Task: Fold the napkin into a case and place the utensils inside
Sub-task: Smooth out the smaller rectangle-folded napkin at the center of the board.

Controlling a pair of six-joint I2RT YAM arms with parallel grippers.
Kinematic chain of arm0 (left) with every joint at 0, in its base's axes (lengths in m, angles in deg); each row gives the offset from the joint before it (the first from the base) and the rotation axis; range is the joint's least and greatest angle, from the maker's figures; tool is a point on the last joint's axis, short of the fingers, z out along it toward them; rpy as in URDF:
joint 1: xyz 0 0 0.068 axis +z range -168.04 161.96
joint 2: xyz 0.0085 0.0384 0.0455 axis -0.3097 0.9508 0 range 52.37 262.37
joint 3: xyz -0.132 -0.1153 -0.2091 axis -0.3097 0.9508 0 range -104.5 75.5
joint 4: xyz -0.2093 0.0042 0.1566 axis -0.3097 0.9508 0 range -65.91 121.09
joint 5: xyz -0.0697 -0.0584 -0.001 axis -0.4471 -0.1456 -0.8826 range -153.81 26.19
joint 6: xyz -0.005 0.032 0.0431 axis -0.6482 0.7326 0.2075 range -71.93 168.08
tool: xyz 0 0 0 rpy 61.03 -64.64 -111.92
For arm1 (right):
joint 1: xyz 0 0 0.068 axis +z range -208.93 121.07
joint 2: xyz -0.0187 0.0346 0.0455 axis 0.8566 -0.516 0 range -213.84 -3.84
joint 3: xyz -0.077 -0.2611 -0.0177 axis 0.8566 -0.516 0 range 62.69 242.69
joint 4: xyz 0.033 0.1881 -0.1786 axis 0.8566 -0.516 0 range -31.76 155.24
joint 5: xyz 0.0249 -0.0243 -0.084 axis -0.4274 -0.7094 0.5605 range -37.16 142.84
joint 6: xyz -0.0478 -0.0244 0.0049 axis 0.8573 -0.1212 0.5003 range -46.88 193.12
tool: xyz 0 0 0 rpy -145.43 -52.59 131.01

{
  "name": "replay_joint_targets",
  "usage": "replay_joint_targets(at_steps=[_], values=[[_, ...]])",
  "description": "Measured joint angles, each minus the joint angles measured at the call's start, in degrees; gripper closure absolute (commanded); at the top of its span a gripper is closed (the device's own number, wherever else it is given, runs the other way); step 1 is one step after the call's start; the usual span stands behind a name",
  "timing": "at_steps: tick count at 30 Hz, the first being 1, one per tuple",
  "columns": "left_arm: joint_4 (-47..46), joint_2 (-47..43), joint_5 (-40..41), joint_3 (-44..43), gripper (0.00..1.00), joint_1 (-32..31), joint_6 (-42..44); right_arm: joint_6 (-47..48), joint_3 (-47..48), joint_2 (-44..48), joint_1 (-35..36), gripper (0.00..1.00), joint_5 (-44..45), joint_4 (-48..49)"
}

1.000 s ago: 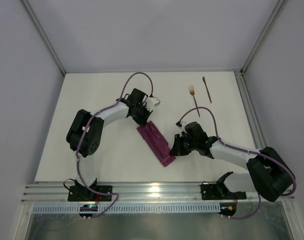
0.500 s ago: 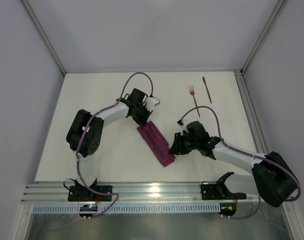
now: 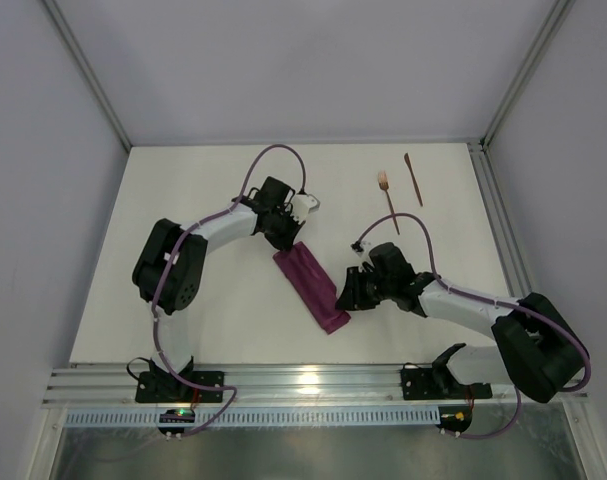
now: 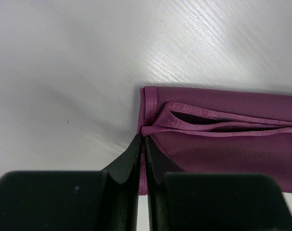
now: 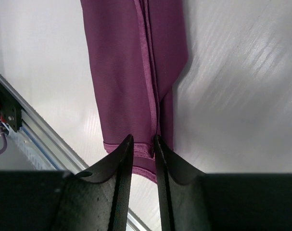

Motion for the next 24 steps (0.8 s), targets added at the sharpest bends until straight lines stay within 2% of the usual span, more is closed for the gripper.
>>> replay_joint_targets(at_steps=[9,14,18,24], values=[[0.0,0.0,0.0,0.0,0.92,0.0,0.0,-0.2,0.0,-2.5,0.0,0.96,-0.5,2.7],[0.0,0.0,0.0,0.0,0.91,0.0,0.0,-0.8,-0.1,-3.5,0.0,0.96,-2.0,4.9],[0.0,0.0,0.0,0.0,0.91,0.0,0.0,-1.2,-0.3,-3.8,0.0,0.74,-2.1,5.2],[0.0,0.0,0.0,0.0,0.91,0.0,0.0,-0.9,-1.5,-1.2,0.0,0.6,0.4,2.6]])
